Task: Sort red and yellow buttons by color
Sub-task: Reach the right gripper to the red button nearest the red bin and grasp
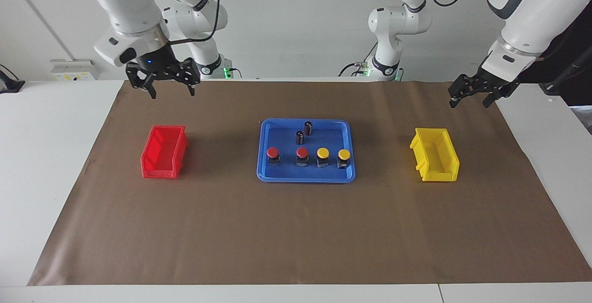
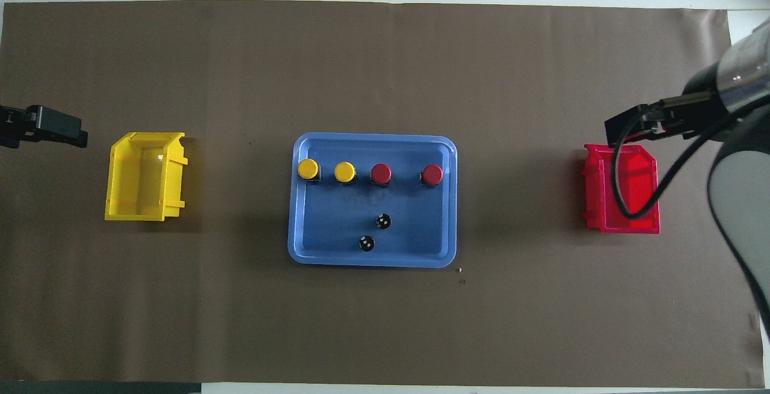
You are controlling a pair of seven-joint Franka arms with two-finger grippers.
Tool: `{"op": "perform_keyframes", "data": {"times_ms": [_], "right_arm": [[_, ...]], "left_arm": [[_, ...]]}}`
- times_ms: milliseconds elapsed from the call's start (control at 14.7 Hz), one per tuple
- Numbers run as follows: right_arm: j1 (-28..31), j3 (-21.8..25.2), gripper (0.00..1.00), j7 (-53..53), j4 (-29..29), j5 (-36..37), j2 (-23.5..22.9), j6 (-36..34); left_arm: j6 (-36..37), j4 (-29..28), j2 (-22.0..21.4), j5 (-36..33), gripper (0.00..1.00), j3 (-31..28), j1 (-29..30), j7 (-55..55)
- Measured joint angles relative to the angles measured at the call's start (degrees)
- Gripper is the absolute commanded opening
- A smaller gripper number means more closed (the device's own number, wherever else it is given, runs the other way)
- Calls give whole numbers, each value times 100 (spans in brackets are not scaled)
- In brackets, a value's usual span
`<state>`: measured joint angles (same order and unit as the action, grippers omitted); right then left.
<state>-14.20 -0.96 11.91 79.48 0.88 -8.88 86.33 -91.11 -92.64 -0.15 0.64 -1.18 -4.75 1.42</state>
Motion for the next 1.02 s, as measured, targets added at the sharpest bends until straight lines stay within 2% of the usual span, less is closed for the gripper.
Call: {"op": "perform_keyframes", "data": {"times_ms": [205,409,545,750,1023], "right_arm": [[-836,-44,100,1276,-255,-8,-895,1049],[-1295,-45,100,1680,236,-9,-1281,1992],[-1419,-41,100,1695,771,-8,-1298,2480],[-1441,-23,95,1694,1483,-6,-1202,3061],[-1421,5,87,1593,2100,-5,-941,3330]], "left_arm": [[0,0,0,0,100,0,0,0],[0,0,0,0,100,0,0,0],[0,0,0,0,100,0,0,0],[0,0,0,0,100,0,0,0],[0,0,0,0,100,0,0,0]]}}
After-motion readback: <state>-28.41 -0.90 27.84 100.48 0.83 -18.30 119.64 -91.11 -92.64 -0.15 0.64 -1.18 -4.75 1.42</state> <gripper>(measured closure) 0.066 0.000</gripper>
